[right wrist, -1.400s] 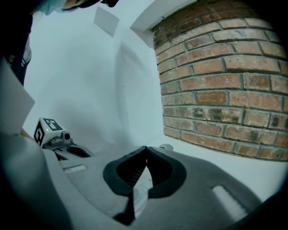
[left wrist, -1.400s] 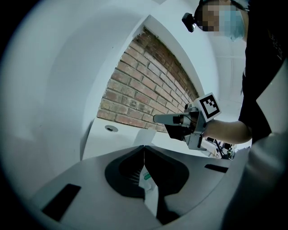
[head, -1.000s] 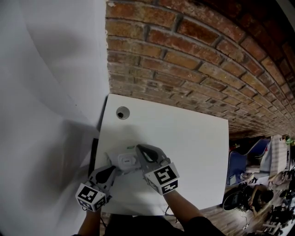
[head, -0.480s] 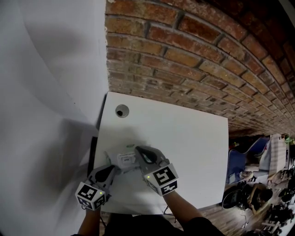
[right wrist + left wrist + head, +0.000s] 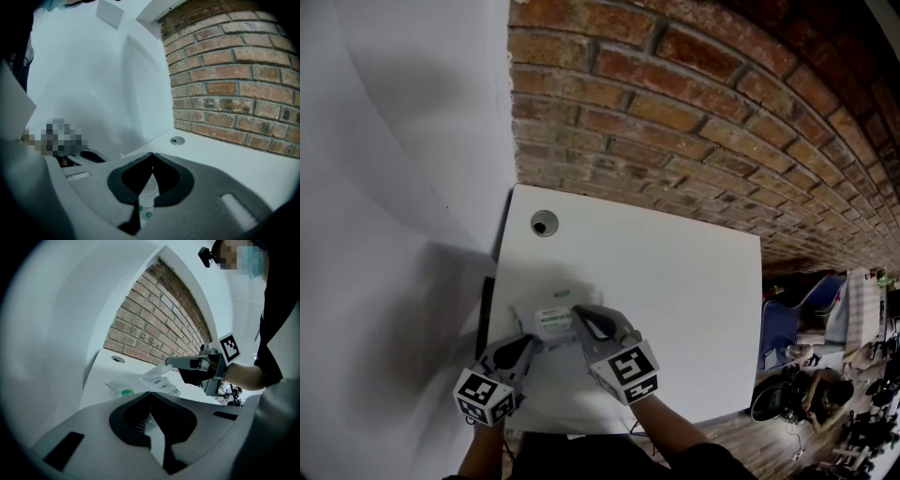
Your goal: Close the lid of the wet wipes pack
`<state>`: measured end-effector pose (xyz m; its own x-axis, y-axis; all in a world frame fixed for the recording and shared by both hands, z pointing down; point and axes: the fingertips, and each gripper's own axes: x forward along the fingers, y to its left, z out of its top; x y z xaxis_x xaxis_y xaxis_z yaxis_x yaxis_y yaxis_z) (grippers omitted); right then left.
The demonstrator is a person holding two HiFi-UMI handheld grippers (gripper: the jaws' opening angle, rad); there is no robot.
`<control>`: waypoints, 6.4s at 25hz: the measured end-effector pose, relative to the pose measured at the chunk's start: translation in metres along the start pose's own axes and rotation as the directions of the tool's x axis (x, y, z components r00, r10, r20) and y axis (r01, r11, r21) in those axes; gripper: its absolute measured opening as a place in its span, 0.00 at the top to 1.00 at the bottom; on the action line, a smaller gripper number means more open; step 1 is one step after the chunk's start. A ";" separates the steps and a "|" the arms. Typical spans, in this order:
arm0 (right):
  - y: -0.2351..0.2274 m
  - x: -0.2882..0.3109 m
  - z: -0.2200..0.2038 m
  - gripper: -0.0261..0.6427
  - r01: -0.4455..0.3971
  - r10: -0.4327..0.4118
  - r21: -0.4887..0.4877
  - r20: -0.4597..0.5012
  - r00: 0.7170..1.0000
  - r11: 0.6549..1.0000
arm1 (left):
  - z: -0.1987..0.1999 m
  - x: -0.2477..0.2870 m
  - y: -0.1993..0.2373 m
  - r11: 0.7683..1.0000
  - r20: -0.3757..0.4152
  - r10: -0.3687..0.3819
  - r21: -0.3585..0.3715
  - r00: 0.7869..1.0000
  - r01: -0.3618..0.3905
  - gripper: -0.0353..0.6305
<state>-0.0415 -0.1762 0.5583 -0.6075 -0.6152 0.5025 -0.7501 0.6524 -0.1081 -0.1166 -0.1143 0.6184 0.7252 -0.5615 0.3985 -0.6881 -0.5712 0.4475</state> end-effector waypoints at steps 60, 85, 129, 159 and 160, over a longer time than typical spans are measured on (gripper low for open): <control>0.042 0.012 -0.057 0.96 -0.045 0.038 -0.038 -0.161 0.986 0.998 | -0.014 -0.001 -0.008 0.998 -0.021 -0.056 -0.006 0.998 0.056 0.95; 0.043 0.014 -0.058 0.96 -0.085 0.085 0.009 -0.182 0.980 0.996 | -0.009 0.000 -0.012 0.999 -0.014 -0.032 -0.015 0.999 0.031 0.95; 0.044 -0.098 0.039 0.96 -0.070 0.077 -0.053 0.133 0.988 0.996 | 0.088 -0.067 -0.093 0.981 0.216 0.096 0.145 0.972 -0.129 0.95; 0.054 -0.177 0.082 0.96 -0.102 0.133 -0.123 0.285 0.949 0.987 | 0.133 -0.099 -0.175 0.956 0.353 0.110 0.217 0.929 -0.196 0.95; 0.053 -0.178 0.083 0.96 -0.102 0.134 -0.124 0.288 0.948 0.987 | 0.132 -0.098 -0.176 0.952 0.350 0.109 0.231 0.930 -0.199 0.95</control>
<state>0.0052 -0.0681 0.3920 -0.7520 -0.6232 0.2145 -0.6460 0.7616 -0.0520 -0.0701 -0.0377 0.3952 0.5912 -0.7945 0.1390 -0.8050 -0.5708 0.1617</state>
